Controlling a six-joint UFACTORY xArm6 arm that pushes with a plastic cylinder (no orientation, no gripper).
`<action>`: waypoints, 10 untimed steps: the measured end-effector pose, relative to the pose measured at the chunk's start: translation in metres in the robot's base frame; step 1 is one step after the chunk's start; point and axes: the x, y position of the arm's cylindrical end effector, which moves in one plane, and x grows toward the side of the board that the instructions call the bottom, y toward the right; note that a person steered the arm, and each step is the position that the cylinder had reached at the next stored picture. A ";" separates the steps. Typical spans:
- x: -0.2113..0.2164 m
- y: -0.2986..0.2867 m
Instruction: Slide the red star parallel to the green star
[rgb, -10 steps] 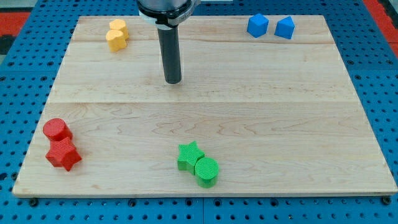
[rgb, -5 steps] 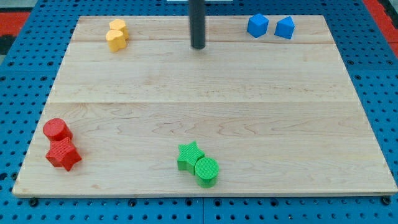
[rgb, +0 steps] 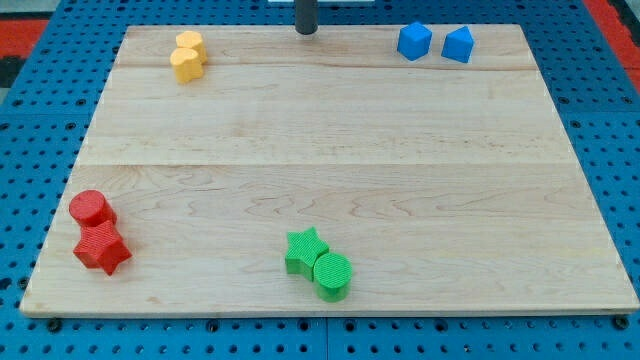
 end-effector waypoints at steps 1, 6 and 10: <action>0.000 0.005; 0.240 -0.061; 0.294 -0.282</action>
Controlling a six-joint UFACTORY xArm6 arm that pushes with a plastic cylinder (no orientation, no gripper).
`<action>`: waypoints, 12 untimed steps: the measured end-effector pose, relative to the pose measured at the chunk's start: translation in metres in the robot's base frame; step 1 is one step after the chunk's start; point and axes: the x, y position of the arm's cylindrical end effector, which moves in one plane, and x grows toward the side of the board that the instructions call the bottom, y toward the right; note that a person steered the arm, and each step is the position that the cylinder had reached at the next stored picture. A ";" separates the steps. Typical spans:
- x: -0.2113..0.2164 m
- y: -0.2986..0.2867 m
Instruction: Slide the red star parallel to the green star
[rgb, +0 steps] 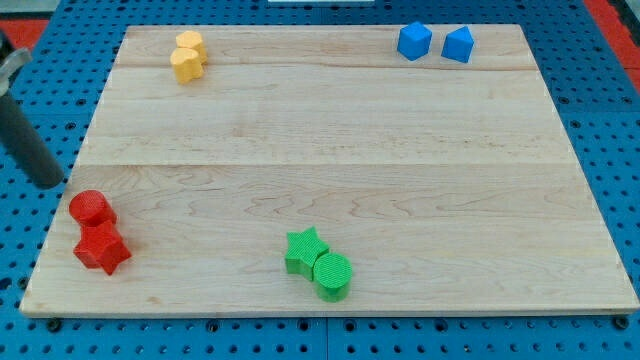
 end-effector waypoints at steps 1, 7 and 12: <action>0.050 0.008; 0.071 0.144; 0.120 0.223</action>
